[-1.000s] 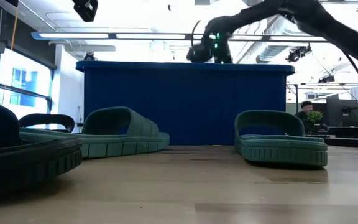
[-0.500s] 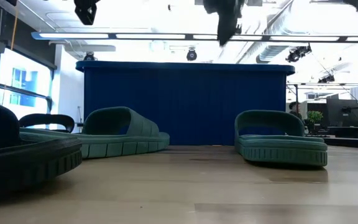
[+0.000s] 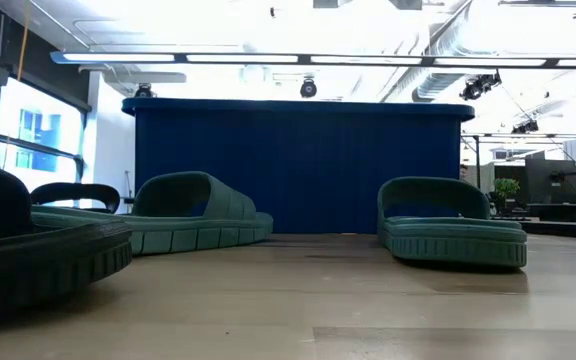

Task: Pick and place slides into bin
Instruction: Put the top left black slide into the bin

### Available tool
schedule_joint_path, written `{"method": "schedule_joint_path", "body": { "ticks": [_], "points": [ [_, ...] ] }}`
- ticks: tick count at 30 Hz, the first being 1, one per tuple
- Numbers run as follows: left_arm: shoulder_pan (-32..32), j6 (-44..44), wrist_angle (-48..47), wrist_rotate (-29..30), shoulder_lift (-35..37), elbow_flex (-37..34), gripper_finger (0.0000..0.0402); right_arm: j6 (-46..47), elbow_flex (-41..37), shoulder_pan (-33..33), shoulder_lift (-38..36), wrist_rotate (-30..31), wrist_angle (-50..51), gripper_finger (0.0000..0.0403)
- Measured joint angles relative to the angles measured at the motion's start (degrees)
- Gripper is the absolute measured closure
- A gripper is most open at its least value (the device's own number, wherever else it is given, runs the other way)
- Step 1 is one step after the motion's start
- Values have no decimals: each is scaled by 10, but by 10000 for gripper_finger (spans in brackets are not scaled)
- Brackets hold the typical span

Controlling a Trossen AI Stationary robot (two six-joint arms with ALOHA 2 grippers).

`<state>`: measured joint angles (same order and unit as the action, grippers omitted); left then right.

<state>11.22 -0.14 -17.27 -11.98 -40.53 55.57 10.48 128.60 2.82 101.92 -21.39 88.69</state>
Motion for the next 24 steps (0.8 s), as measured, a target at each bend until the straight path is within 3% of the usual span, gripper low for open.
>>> {"method": "schedule_joint_path", "body": {
  "ticks": [4,8,16,20,24],
  "points": [
    [0,31,-141,-3,-45,98,235,5,-1,-78,5,88,0,229],
    [-1,33,-260,-16,-95,167,244,68,-1,-135,4,184,-21,229],
    [-63,27,-450,-18,-188,210,241,116,-1,-190,4,292,-39,229],
    [-110,-6,-543,25,-231,210,241,116,-1,-197,4,309,-39,229],
    [-149,-60,-634,117,-275,210,241,116,-1,-198,4,319,-40,229]
  ]
}}
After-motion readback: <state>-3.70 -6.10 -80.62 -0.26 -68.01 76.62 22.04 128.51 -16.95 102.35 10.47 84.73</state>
